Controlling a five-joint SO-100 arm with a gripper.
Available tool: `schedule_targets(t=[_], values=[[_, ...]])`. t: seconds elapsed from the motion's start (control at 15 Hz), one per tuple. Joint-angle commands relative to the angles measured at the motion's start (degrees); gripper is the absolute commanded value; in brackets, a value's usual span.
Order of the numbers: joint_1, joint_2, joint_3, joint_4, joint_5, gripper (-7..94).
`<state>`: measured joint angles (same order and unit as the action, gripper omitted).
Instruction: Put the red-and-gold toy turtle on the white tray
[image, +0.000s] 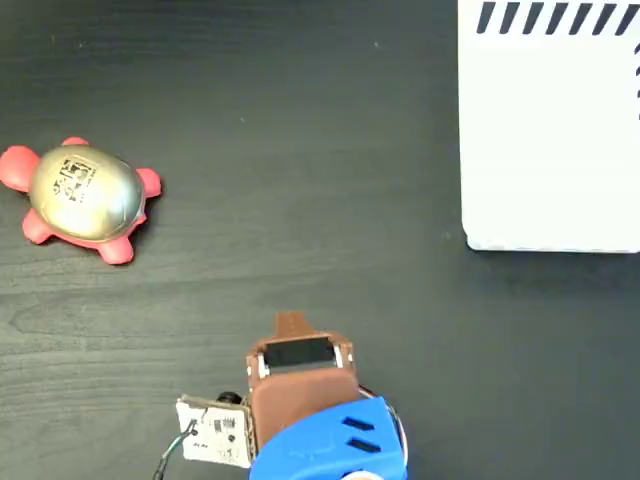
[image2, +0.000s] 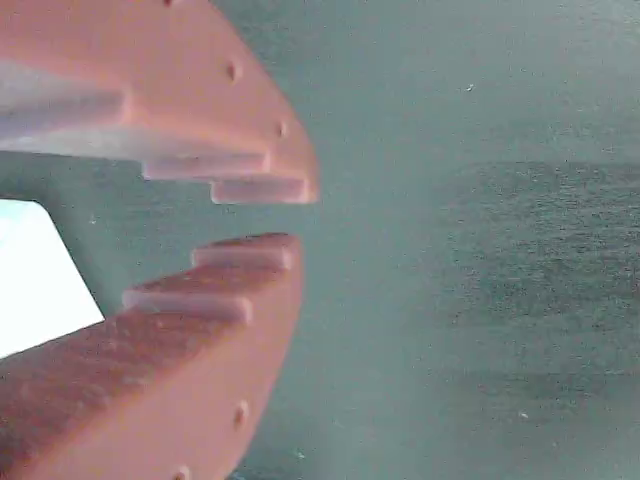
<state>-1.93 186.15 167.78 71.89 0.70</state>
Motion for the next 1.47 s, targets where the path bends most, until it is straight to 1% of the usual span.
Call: schedule_targets(t=[0.0,0.53,0.67,0.73,0.87,0.93,1.0,1.13,1.4], values=[[-0.18,0.26,-0.53,0.35,0.97,0],[-0.18,0.26,-0.53,0.35,0.79,1],[-0.18,-0.35,-0.53,0.09,0.88,0],[-0.88,-3.52,-0.7,-3.08,4.04,0],[-0.88,-17.49,-7.73,-12.66,6.42,0],[-0.7,-26.02,-14.5,-14.59,7.38,0],[-0.26,-34.45,-21.97,-14.59,8.79,0],[-1.49,-48.34,-35.95,-8.79,13.89,0],[-10.02,-68.29,-57.04,-0.53,30.5,0]])
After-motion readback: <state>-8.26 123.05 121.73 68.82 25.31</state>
